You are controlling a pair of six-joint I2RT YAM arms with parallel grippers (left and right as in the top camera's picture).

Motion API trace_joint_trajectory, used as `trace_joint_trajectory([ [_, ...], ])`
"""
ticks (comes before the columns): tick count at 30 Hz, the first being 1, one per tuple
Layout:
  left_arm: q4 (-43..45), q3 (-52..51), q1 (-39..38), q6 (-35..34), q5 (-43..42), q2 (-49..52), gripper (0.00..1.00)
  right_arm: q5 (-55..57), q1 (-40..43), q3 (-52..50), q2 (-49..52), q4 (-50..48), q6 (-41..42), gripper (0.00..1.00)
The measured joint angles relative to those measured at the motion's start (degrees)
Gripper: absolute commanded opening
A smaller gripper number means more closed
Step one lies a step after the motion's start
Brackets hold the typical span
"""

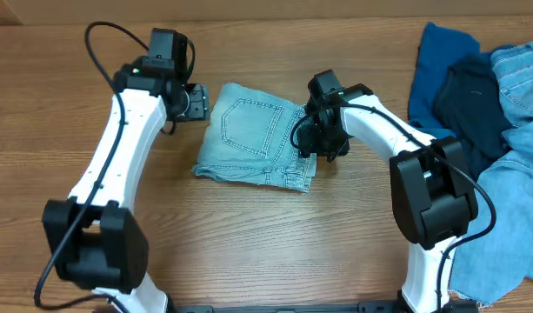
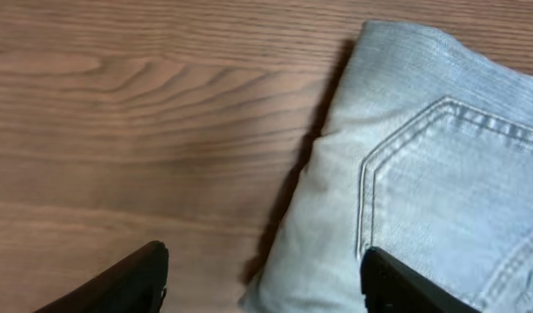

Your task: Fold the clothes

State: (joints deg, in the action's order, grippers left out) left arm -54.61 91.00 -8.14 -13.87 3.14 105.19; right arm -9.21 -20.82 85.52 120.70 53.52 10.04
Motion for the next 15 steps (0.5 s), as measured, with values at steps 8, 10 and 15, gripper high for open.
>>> trace_joint_trajectory([
  [8,7.8,0.0,1.3,7.3,-7.8,11.8,0.80,0.0,0.0,0.0,0.0,0.1,-0.1,0.62],
  [10,8.8,0.0,1.4,9.9,-12.6,15.4,0.79,0.0,0.0,0.0,0.0,0.1,-0.2,0.62],
  [15,7.7,0.6,2.3,18.6,-32.8,20.7,0.57,0.3,0.0,0.0,0.0,0.1,-0.2,0.62],
])
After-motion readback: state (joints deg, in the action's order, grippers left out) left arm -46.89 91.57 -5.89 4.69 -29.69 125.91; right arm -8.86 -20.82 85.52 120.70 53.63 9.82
